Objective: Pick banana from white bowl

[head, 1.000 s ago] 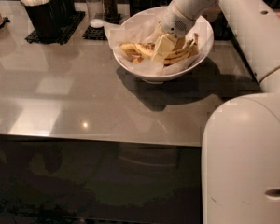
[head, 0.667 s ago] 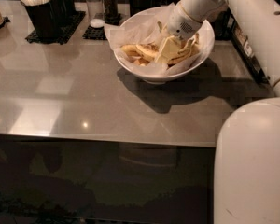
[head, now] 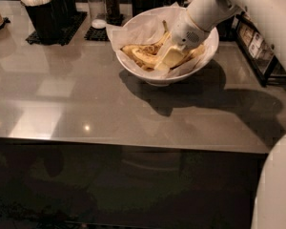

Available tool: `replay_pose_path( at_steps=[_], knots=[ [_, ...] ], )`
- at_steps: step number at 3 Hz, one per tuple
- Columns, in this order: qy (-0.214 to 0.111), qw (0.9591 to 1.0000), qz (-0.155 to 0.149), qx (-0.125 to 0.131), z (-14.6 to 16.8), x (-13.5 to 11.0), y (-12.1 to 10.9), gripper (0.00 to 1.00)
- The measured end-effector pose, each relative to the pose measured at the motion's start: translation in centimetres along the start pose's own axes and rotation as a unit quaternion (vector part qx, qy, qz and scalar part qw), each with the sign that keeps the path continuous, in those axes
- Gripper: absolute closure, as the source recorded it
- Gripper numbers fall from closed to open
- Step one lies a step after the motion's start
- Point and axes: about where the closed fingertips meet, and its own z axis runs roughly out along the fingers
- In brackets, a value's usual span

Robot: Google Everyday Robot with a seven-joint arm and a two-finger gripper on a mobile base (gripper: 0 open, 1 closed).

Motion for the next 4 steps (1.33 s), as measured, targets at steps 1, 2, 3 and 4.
replay_pose_path(
  at_steps=[1,2,3,4],
  knots=[
    [-0.01,0.9999,0.0,0.001,-0.1,-0.1,1.7,1.0],
    [-0.018,0.9998,-0.009,0.009,-0.9,-0.6,2.3,1.0],
    [-0.019,0.9982,-0.037,0.043,-4.5,-1.4,3.1,1.0],
    [-0.02,0.9934,-0.058,0.097,-10.2,-1.9,5.0,1.0]
  ],
)
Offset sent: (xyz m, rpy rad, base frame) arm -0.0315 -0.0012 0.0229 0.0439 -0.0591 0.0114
